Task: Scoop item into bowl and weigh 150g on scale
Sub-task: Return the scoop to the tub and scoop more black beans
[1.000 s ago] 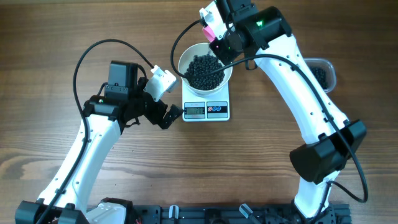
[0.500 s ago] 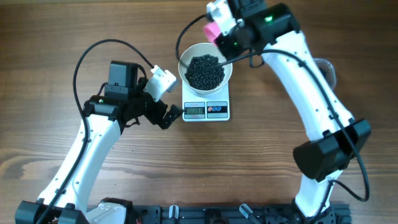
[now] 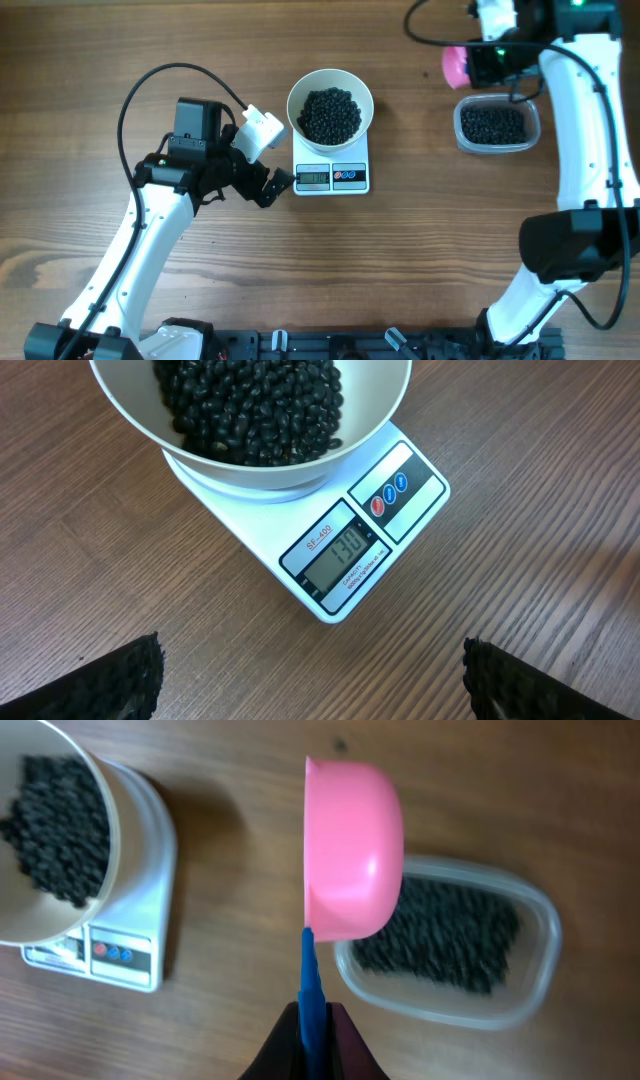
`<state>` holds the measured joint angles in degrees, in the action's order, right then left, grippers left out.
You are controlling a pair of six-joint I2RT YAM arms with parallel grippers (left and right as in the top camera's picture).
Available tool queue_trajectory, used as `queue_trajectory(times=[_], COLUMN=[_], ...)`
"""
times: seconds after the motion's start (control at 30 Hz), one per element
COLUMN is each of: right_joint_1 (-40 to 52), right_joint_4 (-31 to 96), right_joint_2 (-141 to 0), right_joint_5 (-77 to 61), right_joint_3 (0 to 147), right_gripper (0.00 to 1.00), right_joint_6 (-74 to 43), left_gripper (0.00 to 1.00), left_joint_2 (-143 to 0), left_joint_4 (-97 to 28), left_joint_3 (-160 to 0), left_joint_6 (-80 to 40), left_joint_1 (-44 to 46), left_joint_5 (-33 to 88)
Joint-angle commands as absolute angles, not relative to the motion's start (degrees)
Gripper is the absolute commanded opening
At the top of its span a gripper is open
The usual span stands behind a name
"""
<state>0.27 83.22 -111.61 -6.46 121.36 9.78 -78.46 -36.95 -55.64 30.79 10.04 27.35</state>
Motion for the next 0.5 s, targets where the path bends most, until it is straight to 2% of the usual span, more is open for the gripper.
queue_trajectory(times=[0.0,0.23,0.47], right_joint_1=[-3.4,-8.6,-10.0], right_joint_4=[85.9,86.8,83.5], right_joint_2=[-110.2,-110.4,-110.4], right_joint_5=[-6.6,-0.8,4.6], right_joint_3=[122.1,117.8,108.7], right_gripper=[0.04,0.04,0.04], right_joint_6=[9.0,9.0,8.9], left_gripper=[1.00,1.00,1.00], left_joint_2=[-78.5,-78.5,-78.5], left_joint_4=[-36.9,-36.9,-36.9], left_joint_3=[-55.4,-55.4,-55.4], left_joint_6=[31.1,31.1,31.1], left_joint_1=[9.8,9.8,9.8], left_joint_5=[28.5,28.5,28.5])
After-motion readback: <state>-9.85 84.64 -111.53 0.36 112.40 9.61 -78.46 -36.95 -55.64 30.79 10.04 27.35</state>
